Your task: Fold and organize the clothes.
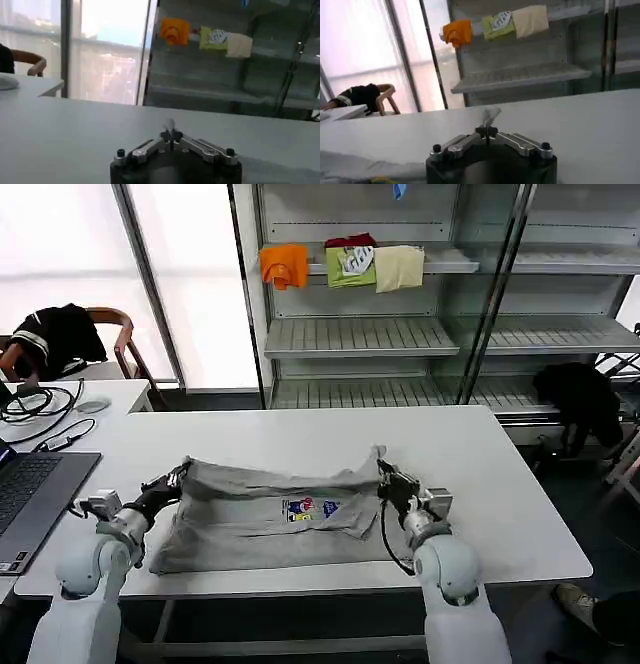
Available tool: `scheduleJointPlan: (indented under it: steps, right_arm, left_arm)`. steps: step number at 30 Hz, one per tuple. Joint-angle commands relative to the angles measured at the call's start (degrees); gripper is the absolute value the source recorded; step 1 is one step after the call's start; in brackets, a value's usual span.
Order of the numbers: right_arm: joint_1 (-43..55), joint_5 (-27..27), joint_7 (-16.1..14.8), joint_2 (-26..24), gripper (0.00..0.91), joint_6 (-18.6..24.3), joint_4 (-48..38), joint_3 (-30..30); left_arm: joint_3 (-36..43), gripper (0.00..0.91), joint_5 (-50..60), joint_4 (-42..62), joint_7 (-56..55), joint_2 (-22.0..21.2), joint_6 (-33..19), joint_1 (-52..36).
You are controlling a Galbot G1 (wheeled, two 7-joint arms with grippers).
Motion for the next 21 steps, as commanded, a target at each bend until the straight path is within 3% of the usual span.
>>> scheduleJointPlan:
  steps: [1,9,21]
  right_arm:
    - [-7.0,1.1,0.0,-1.6,0.000,-1.2,7.0,0.9]
    - [-8.7,-0.8,-0.7,-1.8,0.000,-1.3,7.2,1.1]
    - [-9.9,-8.1,-1.0,-1.6,0.010,-0.8,5.3,1.0]
  left_arm:
    - [-1.3,0.000,-2.6,-4.1,1.6,0.4,-0.3,6.7]
    - [-2.0,0.000,-2.2,-4.1,3.6,0.6,-0.3,8.3]
    - [-2.6,0.010,1.7,-5.7,4.2,0.5,1.1,10.0]
